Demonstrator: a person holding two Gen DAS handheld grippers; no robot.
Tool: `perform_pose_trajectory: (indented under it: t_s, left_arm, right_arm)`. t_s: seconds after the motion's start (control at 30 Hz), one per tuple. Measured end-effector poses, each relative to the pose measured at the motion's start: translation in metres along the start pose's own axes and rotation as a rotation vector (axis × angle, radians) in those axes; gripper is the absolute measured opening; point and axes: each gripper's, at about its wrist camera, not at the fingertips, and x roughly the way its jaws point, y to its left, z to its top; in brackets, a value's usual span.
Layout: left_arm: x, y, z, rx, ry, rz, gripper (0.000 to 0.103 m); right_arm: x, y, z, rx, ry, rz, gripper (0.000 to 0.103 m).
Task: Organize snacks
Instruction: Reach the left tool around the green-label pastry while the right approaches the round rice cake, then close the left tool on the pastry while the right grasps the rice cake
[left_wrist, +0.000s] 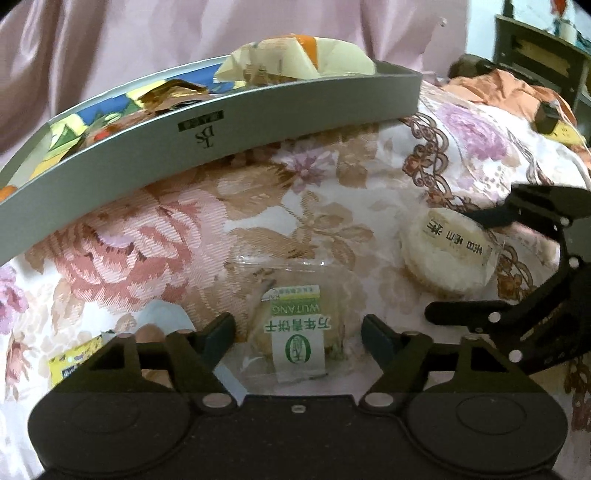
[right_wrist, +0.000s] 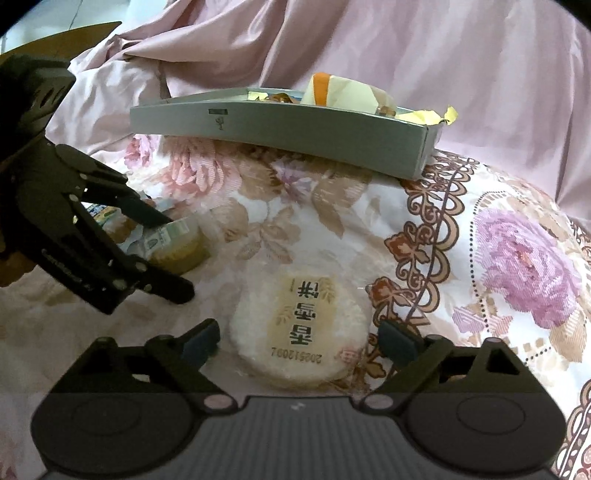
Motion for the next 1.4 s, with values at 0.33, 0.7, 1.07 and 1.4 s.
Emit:
perform_pose_trajectory:
  t_s: [0.33,0.7,1.07,1.4]
  left_arm:
    - [-0.008,-0.006,-0.003,-0.082,-0.009,0.069,0.051]
    - [-0.041,-0.014,-0.016,-0.174,-0.01,0.112,0.051]
    - [-0.087,-0.017,-0.017,-0.246,-0.08,0.158,0.051]
    - [-0.122,-0.02,-0.014,-0.287,-0.15,0.209,0.051]
  right_arm:
    - [0.0,0.012,-0.004,-0.044,-0.035,-0.05,0.077]
    - [-0.017,0.044,-0.002,-0.132,-0.047,-0.104,0.077]
    - [-0.048,0.061,0.008,-0.075,-0.109,-0.144,0.077]
    - [-0.075,0.068,0.016,-0.027,-0.196,-0.178,0.077]
